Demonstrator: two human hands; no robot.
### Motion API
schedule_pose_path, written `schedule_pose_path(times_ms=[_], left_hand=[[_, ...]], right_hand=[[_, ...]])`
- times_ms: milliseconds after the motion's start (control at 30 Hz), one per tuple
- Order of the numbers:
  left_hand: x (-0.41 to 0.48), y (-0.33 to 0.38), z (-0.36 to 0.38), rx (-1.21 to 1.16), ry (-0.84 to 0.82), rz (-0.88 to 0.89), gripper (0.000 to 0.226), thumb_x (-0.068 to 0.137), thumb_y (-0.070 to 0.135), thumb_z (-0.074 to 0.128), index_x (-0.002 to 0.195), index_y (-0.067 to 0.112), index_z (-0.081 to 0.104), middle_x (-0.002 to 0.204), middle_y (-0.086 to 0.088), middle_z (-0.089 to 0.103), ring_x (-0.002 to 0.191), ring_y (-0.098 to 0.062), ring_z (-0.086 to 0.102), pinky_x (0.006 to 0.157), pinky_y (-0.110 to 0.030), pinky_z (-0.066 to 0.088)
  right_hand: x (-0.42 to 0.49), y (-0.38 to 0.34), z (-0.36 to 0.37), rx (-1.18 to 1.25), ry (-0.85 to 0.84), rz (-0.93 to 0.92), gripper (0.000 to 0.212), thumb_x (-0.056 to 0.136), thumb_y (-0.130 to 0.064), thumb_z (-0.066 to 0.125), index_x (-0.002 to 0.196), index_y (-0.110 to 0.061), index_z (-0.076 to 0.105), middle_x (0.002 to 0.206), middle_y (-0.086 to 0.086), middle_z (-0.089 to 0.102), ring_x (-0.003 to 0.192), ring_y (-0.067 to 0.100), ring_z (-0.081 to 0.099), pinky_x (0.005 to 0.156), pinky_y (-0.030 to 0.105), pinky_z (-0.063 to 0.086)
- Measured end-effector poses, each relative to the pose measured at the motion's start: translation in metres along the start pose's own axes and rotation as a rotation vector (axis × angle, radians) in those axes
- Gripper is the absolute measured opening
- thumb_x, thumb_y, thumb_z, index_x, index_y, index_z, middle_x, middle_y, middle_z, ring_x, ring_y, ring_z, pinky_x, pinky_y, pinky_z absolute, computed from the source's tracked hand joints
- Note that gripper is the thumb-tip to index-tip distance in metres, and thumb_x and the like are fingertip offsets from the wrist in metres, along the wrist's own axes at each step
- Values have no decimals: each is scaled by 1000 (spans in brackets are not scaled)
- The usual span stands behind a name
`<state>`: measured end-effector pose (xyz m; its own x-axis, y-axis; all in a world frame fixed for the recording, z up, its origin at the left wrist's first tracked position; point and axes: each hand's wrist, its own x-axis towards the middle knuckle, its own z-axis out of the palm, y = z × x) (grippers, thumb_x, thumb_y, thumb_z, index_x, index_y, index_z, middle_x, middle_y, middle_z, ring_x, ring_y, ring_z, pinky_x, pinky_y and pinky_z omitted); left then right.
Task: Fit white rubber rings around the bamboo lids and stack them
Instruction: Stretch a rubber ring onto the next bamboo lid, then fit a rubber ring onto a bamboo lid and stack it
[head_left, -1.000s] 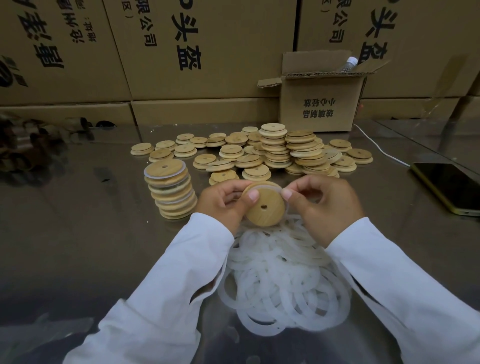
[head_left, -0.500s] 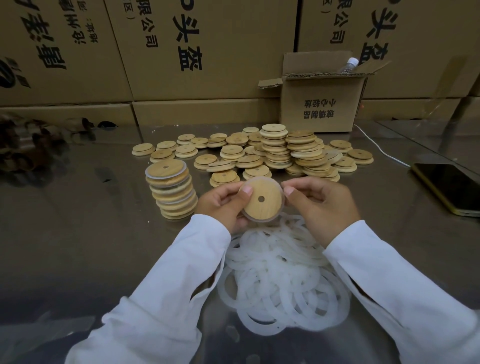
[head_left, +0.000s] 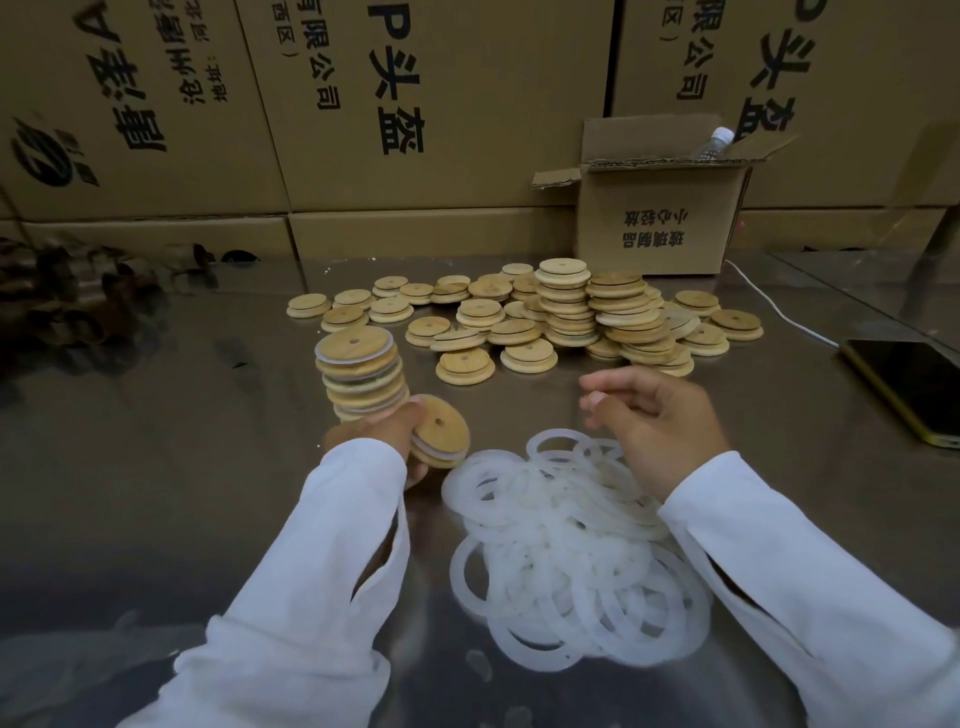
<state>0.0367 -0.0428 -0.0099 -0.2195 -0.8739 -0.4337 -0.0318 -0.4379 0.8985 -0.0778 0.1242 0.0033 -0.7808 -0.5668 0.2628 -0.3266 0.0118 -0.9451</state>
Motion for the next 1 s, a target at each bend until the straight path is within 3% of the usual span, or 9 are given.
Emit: schedule_pose_path(times_ms=[167, 267, 333, 467, 567, 667, 733, 833, 1000], left_hand=[[3, -3, -6, -33, -2, -26, 20, 78, 15, 71, 75, 5, 55, 70, -11, 54, 59, -18, 52, 28, -20, 43], [-1, -3, -5, -28, -12, -12, 20, 79, 12, 70, 87, 3, 55, 71, -12, 54, 58, -18, 53, 30, -21, 44], [-1, -3, -6, -10, 40, 35, 25, 77, 12, 73, 87, 6, 52, 70, -14, 55, 56, -22, 55, 39, -30, 48], [-4, -7, -8, 283, 197, 282, 19, 82, 12, 63, 81, 14, 44, 80, -11, 55, 74, -34, 58, 71, -40, 52], [-14, -10, -9, 490, 319, 618, 17, 79, 11, 57, 83, 19, 43, 83, -2, 50, 77, -26, 48, 67, -31, 36], [-20, -16, -10, 610, 148, 1058, 18, 77, 12, 63, 88, 24, 54, 84, 6, 49, 76, -15, 45, 68, -24, 32], [-16, -20, -16, 844, -24, 1258, 19, 77, 18, 67, 94, 25, 65, 91, 10, 52, 88, -11, 43, 73, -20, 26], [0, -22, -26, 1216, -206, 1303, 27, 81, 34, 64, 108, 33, 66, 114, 13, 56, 114, -14, 38, 86, -21, 20], [10, -20, -28, 1125, -386, 1260, 22, 83, 19, 65, 104, 21, 70, 113, 3, 63, 107, -23, 49, 90, -27, 34]], right_hand=[[-1, -1, -2, 2, 2, 17, 22, 85, -10, 60, 81, -31, 66, 86, 3, 69, 84, 19, 65, 64, 19, 44], [-1, -2, -3, 16, 8, 25, 22, 85, -9, 60, 81, -29, 66, 84, 3, 70, 82, 18, 66, 63, 17, 43], [-1, -1, -4, 13, 14, 32, 22, 85, -9, 60, 82, -29, 66, 84, 3, 70, 80, 17, 66, 60, 15, 43], [0, 0, -5, 12, 32, 43, 21, 85, -9, 60, 80, -29, 66, 80, 3, 69, 75, 17, 65, 48, 7, 42], [1, 1, -5, -1, 33, 45, 22, 85, -9, 60, 80, -29, 66, 78, 3, 69, 73, 16, 65, 48, 9, 42], [2, 2, -6, 13, 38, 47, 21, 84, -7, 60, 81, -26, 67, 79, 6, 69, 71, 16, 64, 47, 6, 42], [3, 2, -6, 13, 34, 54, 20, 84, -6, 60, 82, -26, 67, 80, 5, 69, 71, 17, 64, 47, 5, 42], [4, 4, -7, 1, 34, 63, 21, 84, -7, 60, 82, -26, 67, 81, 4, 69, 73, 17, 65, 51, 8, 44], [4, 5, -6, -35, 1, 75, 20, 85, -8, 60, 83, -27, 66, 81, 3, 69, 75, 15, 65, 58, 17, 42]])
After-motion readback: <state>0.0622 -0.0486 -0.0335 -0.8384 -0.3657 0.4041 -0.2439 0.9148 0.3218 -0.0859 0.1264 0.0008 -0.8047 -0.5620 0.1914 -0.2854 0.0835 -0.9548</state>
